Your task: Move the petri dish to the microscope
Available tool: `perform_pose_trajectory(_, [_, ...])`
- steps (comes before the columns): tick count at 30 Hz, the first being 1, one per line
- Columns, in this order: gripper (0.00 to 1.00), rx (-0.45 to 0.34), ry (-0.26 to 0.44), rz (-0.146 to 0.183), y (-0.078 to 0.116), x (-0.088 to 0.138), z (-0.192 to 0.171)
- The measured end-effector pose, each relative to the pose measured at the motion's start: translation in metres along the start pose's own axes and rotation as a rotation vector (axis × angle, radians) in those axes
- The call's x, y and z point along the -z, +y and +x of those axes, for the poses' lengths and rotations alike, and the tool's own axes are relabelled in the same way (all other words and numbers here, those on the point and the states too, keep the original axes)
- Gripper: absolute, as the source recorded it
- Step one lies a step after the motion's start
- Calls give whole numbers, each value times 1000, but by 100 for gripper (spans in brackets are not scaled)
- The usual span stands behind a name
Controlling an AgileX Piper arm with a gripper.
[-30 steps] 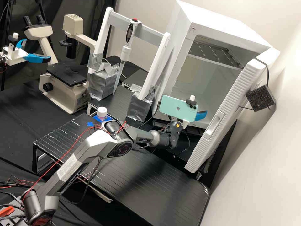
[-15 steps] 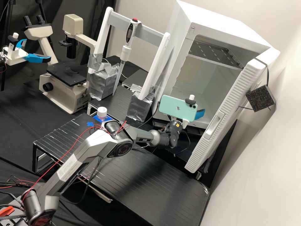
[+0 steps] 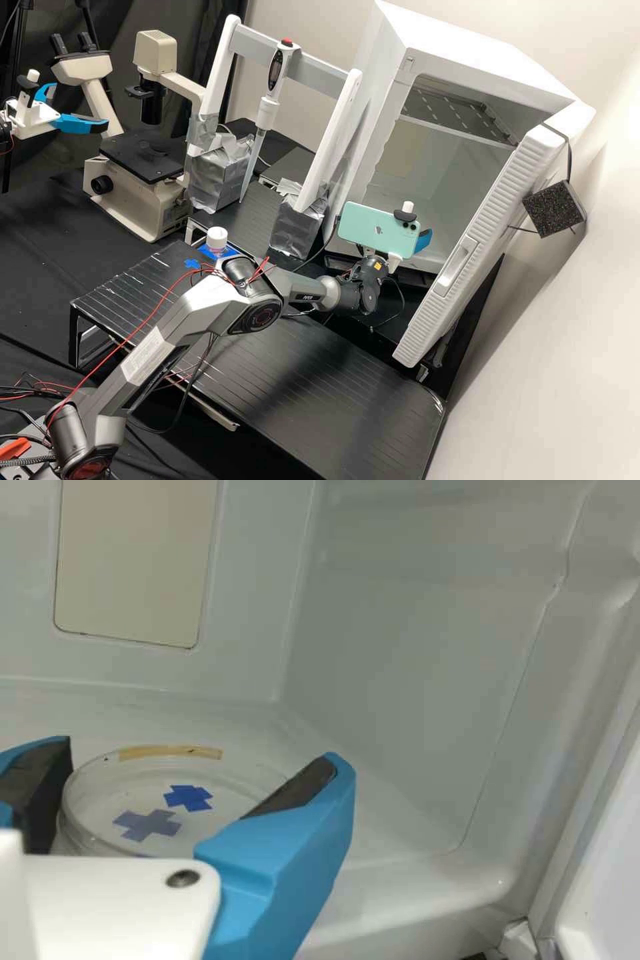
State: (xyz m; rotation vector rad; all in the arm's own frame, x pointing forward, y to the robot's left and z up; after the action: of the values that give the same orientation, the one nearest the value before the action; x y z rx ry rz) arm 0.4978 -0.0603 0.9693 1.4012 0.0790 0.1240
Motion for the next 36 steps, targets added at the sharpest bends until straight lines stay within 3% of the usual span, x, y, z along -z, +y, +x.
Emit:
perform_pose_trajectory(16, [0,5,-14,6,-1,-5,-3])
perform_pose_trajectory(29, [0,-34,-58,25,28,-13,-56])
perform_pose_trajectory(36, [0,-71,-7,43,38,-8,-90])
